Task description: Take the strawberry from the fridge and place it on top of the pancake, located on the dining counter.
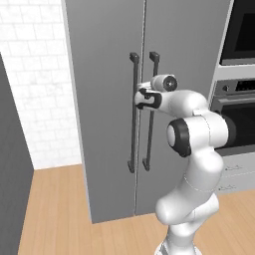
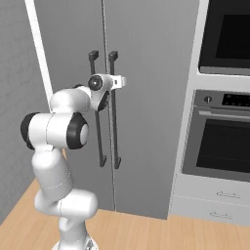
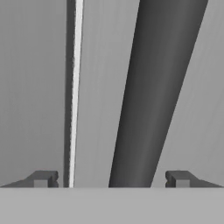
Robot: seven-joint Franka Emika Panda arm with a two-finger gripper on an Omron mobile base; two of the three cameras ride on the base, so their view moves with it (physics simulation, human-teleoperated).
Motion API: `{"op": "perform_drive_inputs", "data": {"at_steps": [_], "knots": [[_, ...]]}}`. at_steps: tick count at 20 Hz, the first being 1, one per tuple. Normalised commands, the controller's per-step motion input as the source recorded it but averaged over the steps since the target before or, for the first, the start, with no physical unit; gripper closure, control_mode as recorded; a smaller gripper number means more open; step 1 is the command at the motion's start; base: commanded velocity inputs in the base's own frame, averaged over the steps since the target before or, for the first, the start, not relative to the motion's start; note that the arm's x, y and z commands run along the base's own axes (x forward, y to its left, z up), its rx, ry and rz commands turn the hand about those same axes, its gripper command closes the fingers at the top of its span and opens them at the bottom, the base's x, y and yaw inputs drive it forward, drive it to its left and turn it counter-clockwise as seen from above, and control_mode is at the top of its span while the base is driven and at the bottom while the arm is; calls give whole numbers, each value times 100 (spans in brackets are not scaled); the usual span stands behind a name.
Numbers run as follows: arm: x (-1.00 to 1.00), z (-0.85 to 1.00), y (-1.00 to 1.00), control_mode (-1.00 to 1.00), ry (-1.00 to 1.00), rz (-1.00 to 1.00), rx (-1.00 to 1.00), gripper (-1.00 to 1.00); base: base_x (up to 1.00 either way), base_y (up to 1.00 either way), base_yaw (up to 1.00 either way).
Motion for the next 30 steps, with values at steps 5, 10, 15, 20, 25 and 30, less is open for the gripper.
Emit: {"op": "perform_drive_inputs", "data": {"at_steps": [5,10,15,20,25,30], "knots": [[51,-13,0,-100,4,1,0,100,0,0,0],[8,-2,-4,-100,8,1,0,100,0,0,0],[-63,1,-43,-100,6,4,0,100,0,0,0],[-88,3,-58,-100,10,2,2,100,0,0,0],[-96,1,-76,-100,10,0,7,100,0,0,0],[-91,0,-81,-100,8,0,9,100,0,0,0]]}}
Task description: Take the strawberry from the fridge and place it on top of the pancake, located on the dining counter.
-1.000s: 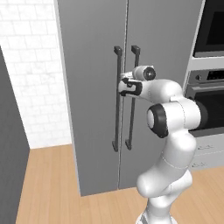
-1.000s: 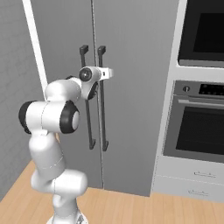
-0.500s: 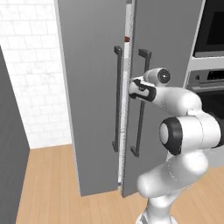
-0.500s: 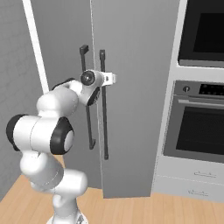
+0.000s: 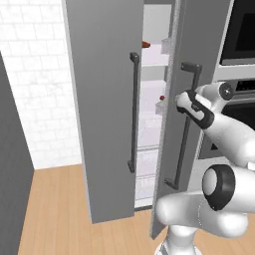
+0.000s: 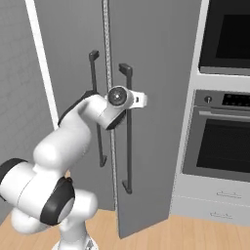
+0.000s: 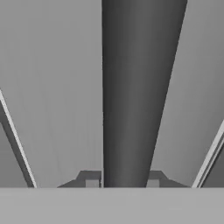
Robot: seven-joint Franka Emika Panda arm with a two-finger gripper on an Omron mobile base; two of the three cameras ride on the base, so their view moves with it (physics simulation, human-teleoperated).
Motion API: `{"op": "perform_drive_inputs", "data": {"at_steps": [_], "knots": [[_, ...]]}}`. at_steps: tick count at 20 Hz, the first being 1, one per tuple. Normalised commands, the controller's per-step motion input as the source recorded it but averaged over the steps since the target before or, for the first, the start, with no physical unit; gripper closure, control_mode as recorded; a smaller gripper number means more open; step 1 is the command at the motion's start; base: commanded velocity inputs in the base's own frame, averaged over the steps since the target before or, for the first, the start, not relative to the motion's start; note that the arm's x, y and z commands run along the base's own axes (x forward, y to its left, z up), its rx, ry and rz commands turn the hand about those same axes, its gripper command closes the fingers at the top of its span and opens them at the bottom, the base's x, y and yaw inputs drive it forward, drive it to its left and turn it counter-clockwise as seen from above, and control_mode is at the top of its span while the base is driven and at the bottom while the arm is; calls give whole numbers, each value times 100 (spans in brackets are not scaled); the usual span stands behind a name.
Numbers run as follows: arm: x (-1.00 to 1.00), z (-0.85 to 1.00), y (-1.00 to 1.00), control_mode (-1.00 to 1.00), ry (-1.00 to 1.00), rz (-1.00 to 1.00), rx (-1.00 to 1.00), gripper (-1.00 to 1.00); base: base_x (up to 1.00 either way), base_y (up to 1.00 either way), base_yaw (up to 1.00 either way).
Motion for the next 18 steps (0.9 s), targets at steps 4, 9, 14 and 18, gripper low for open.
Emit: {"op": "perform_drive_inputs", "data": {"at_steps": [4,9,14,18], "knots": [[-77,0,-79,-100,0,0,8,100,0,0,0],[-23,-1,-37,-100,0,0,3,-100,0,0,0],[0,8,-17,-100,-1,0,0,-100,0,0,0],[-11,11,-33,-100,-14,0,0,-100,0,0,0]]}}
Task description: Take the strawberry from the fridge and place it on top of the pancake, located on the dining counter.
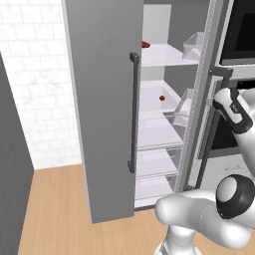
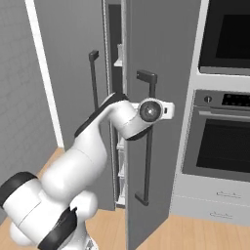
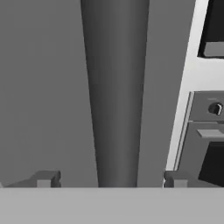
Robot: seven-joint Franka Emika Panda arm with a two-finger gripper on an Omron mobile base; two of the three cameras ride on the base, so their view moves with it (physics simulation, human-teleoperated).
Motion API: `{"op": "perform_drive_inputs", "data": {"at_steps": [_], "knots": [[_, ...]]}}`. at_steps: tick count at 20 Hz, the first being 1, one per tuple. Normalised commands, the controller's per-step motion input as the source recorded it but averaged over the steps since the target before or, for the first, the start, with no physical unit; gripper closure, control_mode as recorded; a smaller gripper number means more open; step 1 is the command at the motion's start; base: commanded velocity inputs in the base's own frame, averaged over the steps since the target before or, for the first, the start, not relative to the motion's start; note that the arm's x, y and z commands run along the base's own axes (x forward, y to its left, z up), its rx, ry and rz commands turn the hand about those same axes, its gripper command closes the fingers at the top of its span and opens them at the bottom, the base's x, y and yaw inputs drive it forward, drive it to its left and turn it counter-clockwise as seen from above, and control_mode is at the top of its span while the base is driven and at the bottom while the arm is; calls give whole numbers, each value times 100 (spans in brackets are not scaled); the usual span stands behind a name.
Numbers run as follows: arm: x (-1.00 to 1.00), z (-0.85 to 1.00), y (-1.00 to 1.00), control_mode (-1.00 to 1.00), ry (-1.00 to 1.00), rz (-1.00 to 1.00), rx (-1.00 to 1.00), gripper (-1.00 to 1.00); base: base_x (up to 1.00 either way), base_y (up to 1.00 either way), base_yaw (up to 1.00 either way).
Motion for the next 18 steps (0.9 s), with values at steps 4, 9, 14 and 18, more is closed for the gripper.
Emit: {"op": "perform_drive_inputs", "data": {"at_steps": [4,9,14,18], "knots": [[-24,3,-43,-100,-14,-2,0,-100,0,0,0],[-63,18,-32,-100,-12,-9,0,-100,0,0,0],[-86,39,9,-100,-8,-9,-11,-100,0,0,0],[-45,28,49,-100,-2,-19,-32,-100,0,0,0]]}}
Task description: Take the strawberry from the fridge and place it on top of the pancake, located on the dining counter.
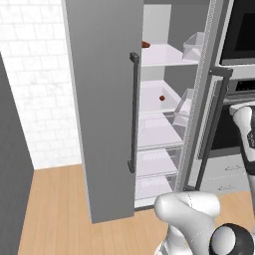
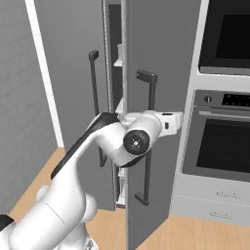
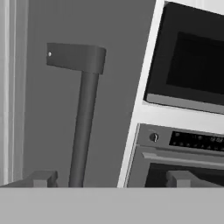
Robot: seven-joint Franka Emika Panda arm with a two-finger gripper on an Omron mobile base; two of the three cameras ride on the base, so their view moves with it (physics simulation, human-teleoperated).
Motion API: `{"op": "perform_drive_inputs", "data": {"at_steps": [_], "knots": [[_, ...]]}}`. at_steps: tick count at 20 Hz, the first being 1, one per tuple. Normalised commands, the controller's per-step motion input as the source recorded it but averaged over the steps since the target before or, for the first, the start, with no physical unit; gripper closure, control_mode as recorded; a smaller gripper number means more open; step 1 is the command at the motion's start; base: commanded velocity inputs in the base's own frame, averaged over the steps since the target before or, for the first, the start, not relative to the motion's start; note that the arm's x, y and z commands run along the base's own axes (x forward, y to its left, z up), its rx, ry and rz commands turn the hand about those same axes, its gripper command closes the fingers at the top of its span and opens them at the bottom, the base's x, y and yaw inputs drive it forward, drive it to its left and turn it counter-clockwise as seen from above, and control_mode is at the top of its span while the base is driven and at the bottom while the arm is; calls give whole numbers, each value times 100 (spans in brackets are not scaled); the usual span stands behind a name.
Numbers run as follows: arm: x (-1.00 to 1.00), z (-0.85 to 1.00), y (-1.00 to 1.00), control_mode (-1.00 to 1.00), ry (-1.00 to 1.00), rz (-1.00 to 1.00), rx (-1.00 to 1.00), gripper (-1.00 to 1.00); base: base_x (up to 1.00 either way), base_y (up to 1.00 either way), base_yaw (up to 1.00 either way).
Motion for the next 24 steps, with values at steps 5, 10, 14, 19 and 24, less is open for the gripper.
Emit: {"op": "perform_drive_inputs", "data": {"at_steps": [5,10,14,19,24], "knots": [[1,21,90,-100,9,-26,-38,-100,0,0,0],[32,9,99,-100,28,-28,-36,-100,0,0,0],[62,2,94,-100,28,-29,-30,-100,0,0,0],[93,0,72,-100,13,-26,-24,-100,0,0,0],[100,-6,21,-100,2,-8,-12,-100,0,0,0]]}}
